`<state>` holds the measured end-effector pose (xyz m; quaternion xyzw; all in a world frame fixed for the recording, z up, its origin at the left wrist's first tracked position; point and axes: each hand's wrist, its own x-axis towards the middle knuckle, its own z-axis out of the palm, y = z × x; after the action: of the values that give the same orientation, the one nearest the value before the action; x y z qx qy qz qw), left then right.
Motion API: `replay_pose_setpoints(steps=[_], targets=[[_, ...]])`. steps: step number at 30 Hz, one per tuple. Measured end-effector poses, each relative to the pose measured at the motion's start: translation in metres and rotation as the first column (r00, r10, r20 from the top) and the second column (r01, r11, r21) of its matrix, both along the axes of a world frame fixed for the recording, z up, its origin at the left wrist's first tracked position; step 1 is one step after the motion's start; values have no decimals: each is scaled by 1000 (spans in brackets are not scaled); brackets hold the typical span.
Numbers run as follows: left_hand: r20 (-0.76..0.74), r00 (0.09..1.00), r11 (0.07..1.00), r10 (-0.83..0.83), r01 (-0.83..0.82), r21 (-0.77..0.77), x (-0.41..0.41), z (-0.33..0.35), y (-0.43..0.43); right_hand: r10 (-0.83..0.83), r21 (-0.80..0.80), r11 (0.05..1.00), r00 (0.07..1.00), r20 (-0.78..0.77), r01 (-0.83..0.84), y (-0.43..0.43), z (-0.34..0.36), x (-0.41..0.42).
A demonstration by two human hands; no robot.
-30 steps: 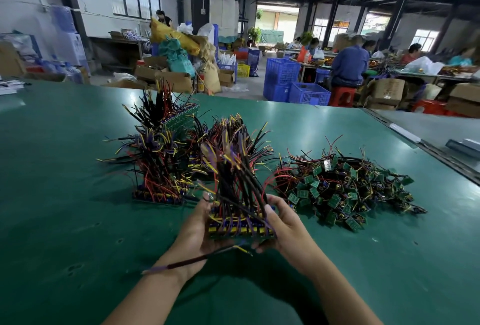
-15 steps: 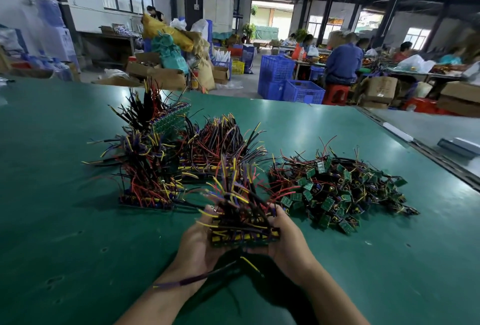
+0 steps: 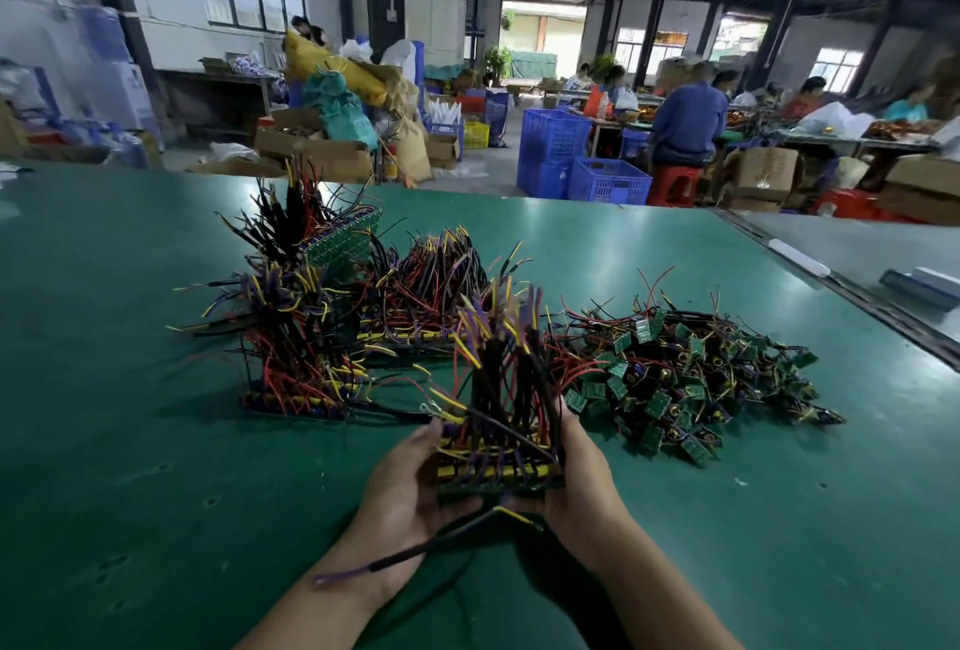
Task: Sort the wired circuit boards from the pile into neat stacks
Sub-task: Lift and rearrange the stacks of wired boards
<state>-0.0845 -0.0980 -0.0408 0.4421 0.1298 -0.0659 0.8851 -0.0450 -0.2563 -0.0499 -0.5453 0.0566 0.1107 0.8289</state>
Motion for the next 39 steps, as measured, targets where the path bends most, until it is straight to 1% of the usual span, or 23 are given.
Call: replay_pose_setpoints(steps=[3, 5, 8, 10, 12, 14, 18, 21, 22, 23, 26, 28, 31, 34, 36, 38, 39], targets=[[5, 999, 988, 46, -46, 146, 2, 1, -10, -50, -61, 997, 998, 27, 52, 3, -3, 0], [-1, 997, 979, 78, -76, 190, 3, 1, -11, -72, -97, 992, 995, 69, 79, 6, -2, -2], [72, 993, 967, 93, -107, 231, 4, -1, -9, -110, -108, 987, 991, 77, 118, 11, 2, -7], [135, 989, 973, 68, -96, 211, 3, -3, -9, -143, -85, 985, 987, 76, 150, 12, 1, -7], [161, 986, 977, 33, -66, 204, 3, -1, -12, -173, -45, 983, 982, 71, 176, 11, 1, -6], [162, 986, 964, 32, -73, 255, 4, -2, -14, -162, -22, 986, 984, 73, 164, 9, 4, -7], [170, 985, 919, 3, -70, 388, 3, -8, -10, -108, -96, 988, 986, 124, 120, 8, 9, -9], [230, 967, 901, -112, 1, 434, -2, -5, -3, -120, -51, 991, 989, 84, 125, 9, 9, -11], [226, 964, 898, -139, 27, 438, -4, -3, -4, -130, -32, 991, 990, 59, 132, 9, 9, -11], [183, 975, 897, -129, 37, 441, -5, -3, -5, -138, -21, 990, 990, 39, 139, 9, 9, -11], [-20, 999, 919, -30, 36, 392, -2, -7, -11, -158, -47, 986, 987, 8, 158, 10, 13, -13], [-60, 998, 923, 30, -4, 385, 0, -7, -12, -185, -46, 982, 983, -20, 184, 12, 15, -14], [-1, 999, 940, 51, -47, 337, -1, -4, -10, -200, -21, 980, 978, -63, 199, 15, 16, -16], [74, 997, 964, 13, -32, 265, -6, -1, -10, -151, -3, 988, 984, -96, 151, 14, 21, -21], [115, 993, 975, 11, -36, 220, -8, 2, -11, -146, 22, 988, 981, -128, 150, 15, 23, -23], [163, 987, 985, 4, -32, 172, -9, 7, -15, -149, 74, 984, 973, -179, 165, 21, 24, -25], [187, 982, 991, 4, -29, 131, -10, 9, -19, -130, 136, 978, 969, -212, 161, 25, 25, -25]])
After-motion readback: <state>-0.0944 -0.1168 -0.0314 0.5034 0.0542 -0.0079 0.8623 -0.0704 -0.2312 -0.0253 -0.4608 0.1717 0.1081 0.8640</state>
